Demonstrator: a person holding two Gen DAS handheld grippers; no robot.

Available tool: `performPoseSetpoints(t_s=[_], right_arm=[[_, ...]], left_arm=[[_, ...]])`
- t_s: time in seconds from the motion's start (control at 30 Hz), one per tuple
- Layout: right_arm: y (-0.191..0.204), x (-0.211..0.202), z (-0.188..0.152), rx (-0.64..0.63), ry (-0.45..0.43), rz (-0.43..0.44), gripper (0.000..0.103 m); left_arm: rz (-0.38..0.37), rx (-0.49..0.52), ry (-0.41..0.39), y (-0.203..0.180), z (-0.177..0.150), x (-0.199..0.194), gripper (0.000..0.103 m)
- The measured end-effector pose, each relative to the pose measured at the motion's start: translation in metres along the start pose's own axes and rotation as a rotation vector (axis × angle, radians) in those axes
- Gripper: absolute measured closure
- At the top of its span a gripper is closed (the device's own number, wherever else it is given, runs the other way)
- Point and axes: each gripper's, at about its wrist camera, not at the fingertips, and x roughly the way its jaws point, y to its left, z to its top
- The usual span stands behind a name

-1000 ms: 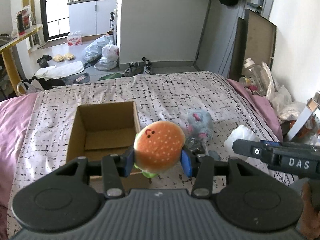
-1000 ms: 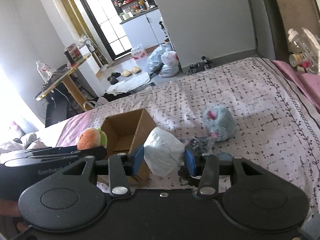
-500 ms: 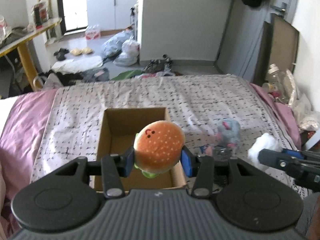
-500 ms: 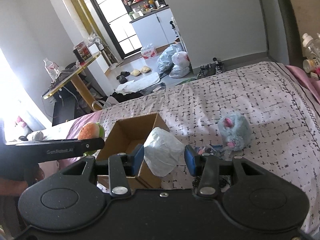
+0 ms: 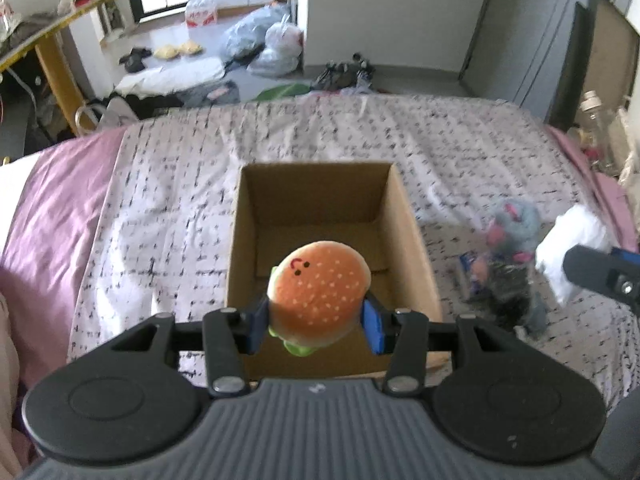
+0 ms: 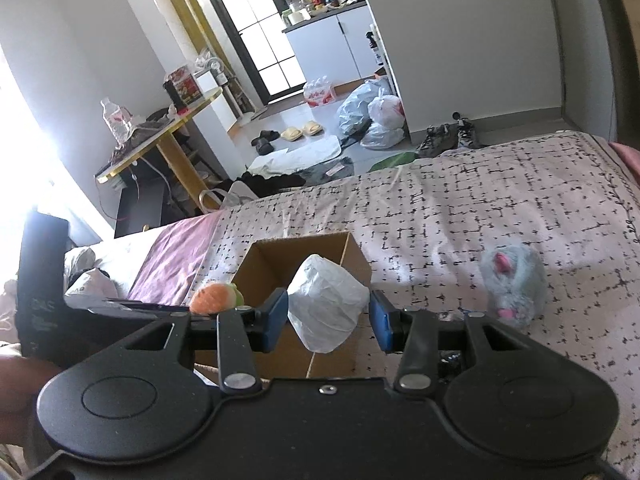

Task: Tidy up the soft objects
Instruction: 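Lift and carry the burger plush and white item over the cardboard box, then open the left tool to drop the burger plush while the right tool drops the white item in the box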

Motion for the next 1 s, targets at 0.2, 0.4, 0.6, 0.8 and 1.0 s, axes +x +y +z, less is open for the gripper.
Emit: performPoseSetpoints(t_s=[0.2,0.4,0.6,0.8,1.0], right_arm=[[0.008,0.025,-0.001,-0.026,0.049,0.009,0.059],[0.011,0.043,0.002,-0.037,0.087,0.008,0.059],[0.012,0.054,0.004,-0.042,0.108,0.004,0.059],[0.018,0.062,0.008,-0.056,0.124,0.008,0.059],[0.026,0.073,0.007,-0.061,0.150,0.018,0.059]], left_arm=[[-0.003,-0.032,0.044,0.009,0.000,0.022,0.056],[-0.008,-0.054,0.092,0.012,-0.001,0.040,0.056],[-0.002,-0.064,0.116,0.012,-0.004,0.054,0.053],[-0.018,-0.110,0.059,0.020,-0.007,0.035,0.047],[-0.030,-0.169,0.000,0.038,-0.007,0.011,0.045]])
